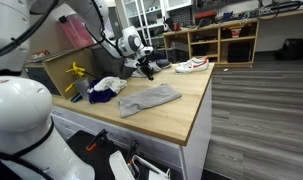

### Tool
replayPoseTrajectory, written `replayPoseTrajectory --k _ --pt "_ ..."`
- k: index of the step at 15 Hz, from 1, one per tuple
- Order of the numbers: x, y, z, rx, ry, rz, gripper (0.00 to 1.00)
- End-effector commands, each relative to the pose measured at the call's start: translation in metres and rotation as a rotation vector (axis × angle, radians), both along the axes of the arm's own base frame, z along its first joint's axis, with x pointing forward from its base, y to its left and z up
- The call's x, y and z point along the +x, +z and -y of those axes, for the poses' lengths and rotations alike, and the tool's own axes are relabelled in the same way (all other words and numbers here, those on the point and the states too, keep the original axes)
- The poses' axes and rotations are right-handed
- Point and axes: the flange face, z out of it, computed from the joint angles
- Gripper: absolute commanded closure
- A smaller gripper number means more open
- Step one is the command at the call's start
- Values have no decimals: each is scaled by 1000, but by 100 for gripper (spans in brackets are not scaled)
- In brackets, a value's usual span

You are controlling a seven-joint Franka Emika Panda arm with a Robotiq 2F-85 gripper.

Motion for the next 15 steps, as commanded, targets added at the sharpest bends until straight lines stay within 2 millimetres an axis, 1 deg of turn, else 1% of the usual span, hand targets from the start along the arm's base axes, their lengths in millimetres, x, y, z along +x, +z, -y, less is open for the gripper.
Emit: replayPoseTrajectory --k 1,2,4,7,9,11,13,15 --pt "-34 37 -46 102 173 -4 44" --pt "-41 42 -60 127 227 -12 35" --pt "-55 47 -85 180 330 -33 20" --pt "-80 43 -118 253 490 -85 1" --pt "-98 36 -134 285 596 -137 0" --pt "-114 30 -145 299 705 -194 0" --pt "-127 24 -151 295 814 -252 0" --pt "-139 21 -152 271 914 -321 0"
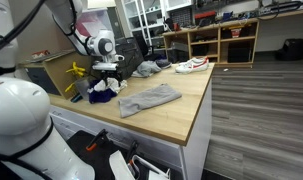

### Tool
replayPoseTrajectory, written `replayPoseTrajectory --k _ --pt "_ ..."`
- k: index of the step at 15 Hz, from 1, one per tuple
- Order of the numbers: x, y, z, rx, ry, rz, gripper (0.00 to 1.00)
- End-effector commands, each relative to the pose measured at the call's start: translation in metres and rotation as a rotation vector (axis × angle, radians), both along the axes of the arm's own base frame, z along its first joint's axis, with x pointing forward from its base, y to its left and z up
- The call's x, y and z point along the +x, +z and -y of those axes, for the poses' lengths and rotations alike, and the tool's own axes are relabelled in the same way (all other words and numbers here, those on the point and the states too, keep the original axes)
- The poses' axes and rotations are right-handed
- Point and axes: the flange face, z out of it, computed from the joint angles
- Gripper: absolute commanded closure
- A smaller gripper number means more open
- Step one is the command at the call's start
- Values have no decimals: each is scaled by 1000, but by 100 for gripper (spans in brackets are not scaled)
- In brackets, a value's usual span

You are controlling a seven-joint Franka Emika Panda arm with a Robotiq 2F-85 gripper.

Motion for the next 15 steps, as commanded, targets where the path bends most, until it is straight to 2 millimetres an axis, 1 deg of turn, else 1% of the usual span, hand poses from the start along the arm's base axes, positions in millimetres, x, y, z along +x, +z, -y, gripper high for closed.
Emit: replayPoseTrajectory --k 1,4,7,10,13,14,15 --pt "-26 8 6 -45 186 -64 0" --pt "-43 9 9 -138 320 -93 0" --pt "-63 11 9 -236 369 -86 0" --pt "-83 3 3 -291 365 -60 0" --pt "-102 -11 3 -349 298 -24 0" --pt "-115 -16 11 -369 280 -17 0" --pt "-123 -23 16 -393 260 -8 0"
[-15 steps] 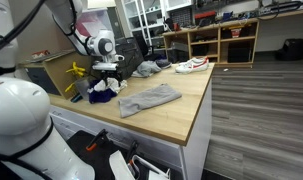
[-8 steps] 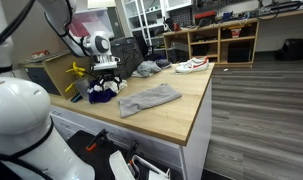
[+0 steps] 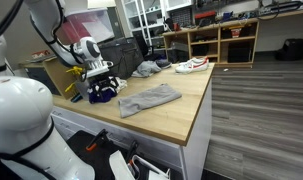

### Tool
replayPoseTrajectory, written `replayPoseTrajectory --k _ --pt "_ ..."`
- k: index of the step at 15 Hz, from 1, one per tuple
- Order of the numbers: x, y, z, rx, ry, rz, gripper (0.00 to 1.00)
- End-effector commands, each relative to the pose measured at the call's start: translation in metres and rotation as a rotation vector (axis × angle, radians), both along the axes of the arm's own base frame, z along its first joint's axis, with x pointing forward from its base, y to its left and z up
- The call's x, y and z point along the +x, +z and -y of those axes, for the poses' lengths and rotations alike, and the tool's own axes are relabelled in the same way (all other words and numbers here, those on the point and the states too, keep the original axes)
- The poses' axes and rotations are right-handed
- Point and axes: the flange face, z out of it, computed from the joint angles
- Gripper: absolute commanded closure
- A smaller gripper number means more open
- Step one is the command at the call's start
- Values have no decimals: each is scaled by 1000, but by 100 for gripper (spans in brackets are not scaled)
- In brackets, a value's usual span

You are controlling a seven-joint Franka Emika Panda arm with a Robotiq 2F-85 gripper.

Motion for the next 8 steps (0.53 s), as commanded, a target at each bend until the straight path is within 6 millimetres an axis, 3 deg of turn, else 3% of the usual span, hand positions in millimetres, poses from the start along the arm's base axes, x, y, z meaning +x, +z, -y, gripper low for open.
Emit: replayPoseTrajectory --k 1,5,8 --pt "-36 -14 24 -58 -53 69 0" --pt "-50 -37 57 -35 -86 107 0" --pt "-40 -40 71 18 -105 136 0"
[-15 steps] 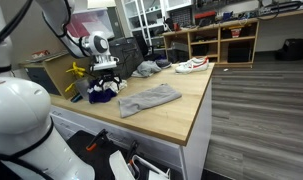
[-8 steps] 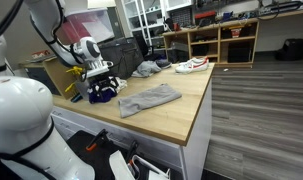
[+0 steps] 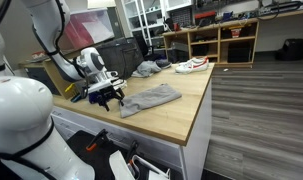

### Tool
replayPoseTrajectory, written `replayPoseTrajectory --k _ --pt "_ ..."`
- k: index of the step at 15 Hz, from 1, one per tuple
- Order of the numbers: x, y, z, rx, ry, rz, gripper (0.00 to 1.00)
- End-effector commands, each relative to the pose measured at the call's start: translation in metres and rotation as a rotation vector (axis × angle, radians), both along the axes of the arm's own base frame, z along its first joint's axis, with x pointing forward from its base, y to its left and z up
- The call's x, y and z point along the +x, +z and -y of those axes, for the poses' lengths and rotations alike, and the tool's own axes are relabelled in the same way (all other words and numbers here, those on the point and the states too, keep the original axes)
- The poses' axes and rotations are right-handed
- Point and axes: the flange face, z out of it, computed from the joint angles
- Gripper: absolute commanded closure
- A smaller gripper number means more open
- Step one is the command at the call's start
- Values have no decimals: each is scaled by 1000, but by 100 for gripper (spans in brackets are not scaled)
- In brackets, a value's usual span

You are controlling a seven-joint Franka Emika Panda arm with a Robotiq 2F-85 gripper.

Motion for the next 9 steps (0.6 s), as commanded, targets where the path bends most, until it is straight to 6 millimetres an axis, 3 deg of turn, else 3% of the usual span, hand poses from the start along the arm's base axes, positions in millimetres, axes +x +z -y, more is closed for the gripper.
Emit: replayPoseTrajectory --k 1,9 --pt "7 5 16 50 -14 50 0" --pt "36 -6 10 151 48 51 0"
